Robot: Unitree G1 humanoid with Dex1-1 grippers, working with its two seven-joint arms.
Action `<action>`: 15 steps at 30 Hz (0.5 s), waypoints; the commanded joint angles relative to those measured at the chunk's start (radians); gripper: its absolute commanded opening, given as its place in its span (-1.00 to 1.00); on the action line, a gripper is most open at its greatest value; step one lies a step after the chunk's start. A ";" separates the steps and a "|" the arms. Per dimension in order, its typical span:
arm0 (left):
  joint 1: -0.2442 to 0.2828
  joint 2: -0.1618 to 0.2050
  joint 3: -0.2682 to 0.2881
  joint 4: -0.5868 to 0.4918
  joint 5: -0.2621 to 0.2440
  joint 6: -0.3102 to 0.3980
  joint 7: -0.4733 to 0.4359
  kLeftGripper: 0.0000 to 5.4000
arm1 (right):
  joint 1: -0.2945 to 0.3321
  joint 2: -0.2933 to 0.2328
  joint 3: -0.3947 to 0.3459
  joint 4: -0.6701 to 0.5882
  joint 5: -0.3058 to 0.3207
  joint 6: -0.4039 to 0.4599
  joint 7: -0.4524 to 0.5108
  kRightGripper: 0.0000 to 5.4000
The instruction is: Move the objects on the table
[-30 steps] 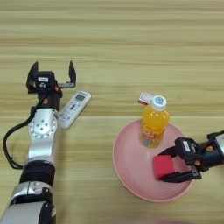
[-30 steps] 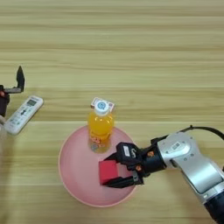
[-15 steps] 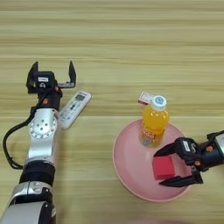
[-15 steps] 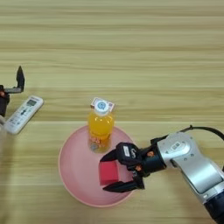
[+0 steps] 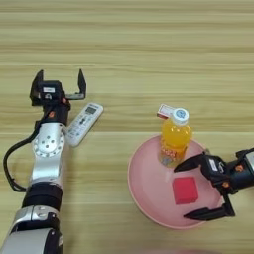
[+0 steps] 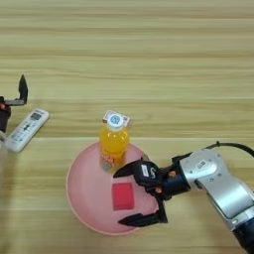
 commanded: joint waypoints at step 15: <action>-0.004 0.002 -0.004 0.012 0.002 0.010 0.001 1.00 | -0.009 -0.039 -0.055 -0.016 0.034 0.008 0.015 0.99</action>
